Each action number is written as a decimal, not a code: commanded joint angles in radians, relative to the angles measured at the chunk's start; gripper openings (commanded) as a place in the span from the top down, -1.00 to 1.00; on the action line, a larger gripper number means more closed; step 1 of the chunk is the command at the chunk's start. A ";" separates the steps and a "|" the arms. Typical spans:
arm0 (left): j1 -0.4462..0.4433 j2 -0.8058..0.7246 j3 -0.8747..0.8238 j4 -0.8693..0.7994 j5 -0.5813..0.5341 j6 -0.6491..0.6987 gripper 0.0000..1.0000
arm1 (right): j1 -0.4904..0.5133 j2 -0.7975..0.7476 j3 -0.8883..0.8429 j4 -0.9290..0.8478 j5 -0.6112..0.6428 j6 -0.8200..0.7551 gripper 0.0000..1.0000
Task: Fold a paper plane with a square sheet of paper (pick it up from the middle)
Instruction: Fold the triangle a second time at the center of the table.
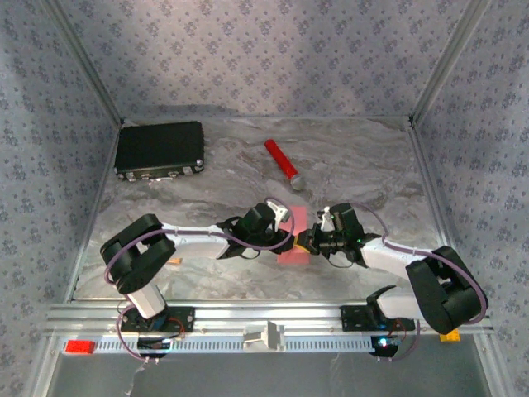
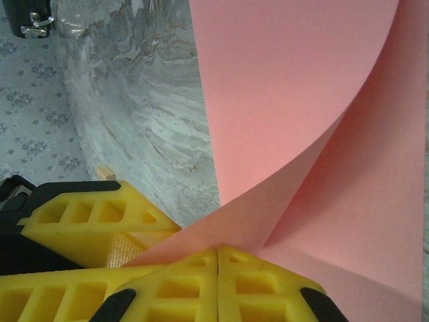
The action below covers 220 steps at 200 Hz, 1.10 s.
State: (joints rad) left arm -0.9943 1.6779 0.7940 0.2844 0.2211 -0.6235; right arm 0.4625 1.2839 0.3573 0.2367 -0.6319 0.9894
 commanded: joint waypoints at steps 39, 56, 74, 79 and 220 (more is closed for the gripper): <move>0.006 -0.001 -0.003 0.028 0.010 -0.007 0.63 | -0.010 0.008 -0.015 0.015 0.001 0.015 0.86; 0.006 -0.003 -0.001 0.031 0.007 -0.007 0.65 | -0.010 0.007 -0.015 0.013 0.000 0.017 0.86; 0.006 -0.004 -0.004 0.038 0.006 -0.006 0.68 | -0.012 0.005 -0.017 0.013 0.000 0.016 0.86; 0.006 -0.004 -0.004 0.039 0.005 -0.008 0.69 | -0.012 0.006 -0.017 0.013 0.001 0.017 0.86; 0.010 -0.012 0.003 -0.008 -0.017 0.018 0.93 | -0.013 -0.066 -0.004 -0.211 0.092 -0.050 0.85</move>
State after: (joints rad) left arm -0.9924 1.6779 0.7887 0.2882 0.2165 -0.6262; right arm 0.4511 1.2312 0.3550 0.1307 -0.5797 0.9768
